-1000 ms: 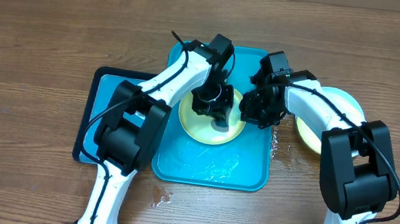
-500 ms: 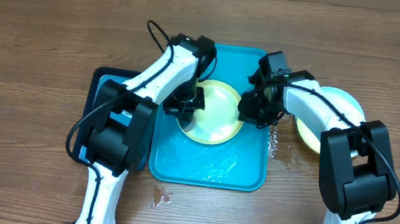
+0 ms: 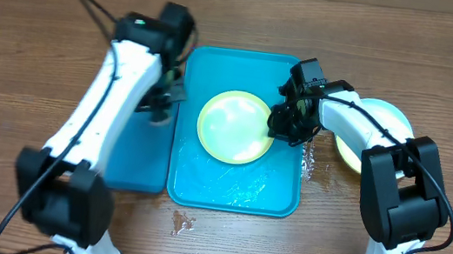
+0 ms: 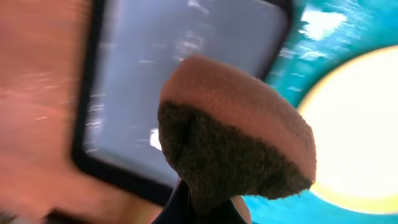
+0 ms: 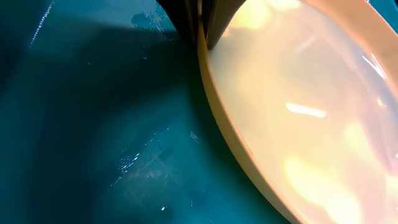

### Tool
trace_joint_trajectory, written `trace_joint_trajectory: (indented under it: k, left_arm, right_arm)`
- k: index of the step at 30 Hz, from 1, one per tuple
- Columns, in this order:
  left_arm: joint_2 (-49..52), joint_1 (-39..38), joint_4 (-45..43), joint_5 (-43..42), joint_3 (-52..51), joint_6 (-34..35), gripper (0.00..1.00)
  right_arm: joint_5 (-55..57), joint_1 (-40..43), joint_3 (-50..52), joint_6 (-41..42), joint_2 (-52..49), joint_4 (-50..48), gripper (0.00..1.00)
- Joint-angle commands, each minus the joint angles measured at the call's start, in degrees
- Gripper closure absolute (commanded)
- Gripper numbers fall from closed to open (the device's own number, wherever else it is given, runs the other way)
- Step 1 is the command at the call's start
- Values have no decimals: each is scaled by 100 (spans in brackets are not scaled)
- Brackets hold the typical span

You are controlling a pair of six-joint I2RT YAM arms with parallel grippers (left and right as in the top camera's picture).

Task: Clean dirty plates on tray and stack at the side
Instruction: 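Return the sponge to the black tray with the left gripper, then lift the yellow plate off the teal tray with the right gripper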

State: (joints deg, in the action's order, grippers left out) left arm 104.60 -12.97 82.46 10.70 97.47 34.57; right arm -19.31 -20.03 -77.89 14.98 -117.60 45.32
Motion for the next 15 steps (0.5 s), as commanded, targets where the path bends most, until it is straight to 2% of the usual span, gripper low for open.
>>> trace_joint_trajectory:
  k: [1, 8, 12, 13, 15]
  left_arm:
    - [39, 313, -61, 789, -315, -59, 96]
    - [39, 688, -1534, 85, -1952, -420, 94]
    - [13, 857, -1604, -455, -2050, -546, 92]
    - [-11, 901, -1600, -590, -2009, -645, 91]
    - [-79, 1001, -1510, -879, -1858, -804, 79]
  right_arm:
    - [470, 15, 96, -81, -236, 20, 96]
    - [531, 15, 90, 46, -234, 59, 96]
    - [597, 15, -181, 37, -131, 612, 96]
    - [662, 4, -284, 37, -70, 754, 96]
    - [778, -55, -516, 35, 101, 999, 96]
